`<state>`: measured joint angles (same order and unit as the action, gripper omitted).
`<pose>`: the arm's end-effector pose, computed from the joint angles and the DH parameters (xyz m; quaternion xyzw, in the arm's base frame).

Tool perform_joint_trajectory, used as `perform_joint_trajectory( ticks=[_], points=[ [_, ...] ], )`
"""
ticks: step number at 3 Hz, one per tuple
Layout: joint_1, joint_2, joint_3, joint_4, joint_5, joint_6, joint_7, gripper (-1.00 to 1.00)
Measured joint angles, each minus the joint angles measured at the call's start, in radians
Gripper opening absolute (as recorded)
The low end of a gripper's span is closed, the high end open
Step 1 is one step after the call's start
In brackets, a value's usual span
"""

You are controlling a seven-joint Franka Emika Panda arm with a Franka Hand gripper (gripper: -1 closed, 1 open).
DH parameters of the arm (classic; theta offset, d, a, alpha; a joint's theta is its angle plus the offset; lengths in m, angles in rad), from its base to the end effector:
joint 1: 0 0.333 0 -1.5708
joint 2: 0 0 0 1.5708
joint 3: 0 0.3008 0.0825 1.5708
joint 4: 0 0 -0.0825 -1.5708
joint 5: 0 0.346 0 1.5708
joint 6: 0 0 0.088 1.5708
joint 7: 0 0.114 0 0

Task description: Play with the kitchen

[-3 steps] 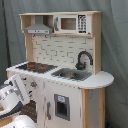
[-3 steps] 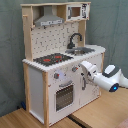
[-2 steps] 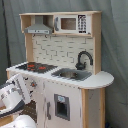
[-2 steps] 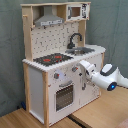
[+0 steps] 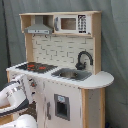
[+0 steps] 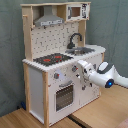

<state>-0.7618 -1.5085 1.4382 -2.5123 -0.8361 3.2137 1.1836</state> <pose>0.3114 0.3572 0.3256 0.6269 0.3411 0.5854 0.3847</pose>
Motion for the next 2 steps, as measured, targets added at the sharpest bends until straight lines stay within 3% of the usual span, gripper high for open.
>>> perform_joint_trajectory(
  ticks=[1,2],
  points=[
    [-0.043,0.000,-0.001,0.029,0.000,0.073,-0.051,1.00],
    [-0.069,0.000,-0.015,0.042,0.000,0.107,-0.146,1.00]
  ],
)
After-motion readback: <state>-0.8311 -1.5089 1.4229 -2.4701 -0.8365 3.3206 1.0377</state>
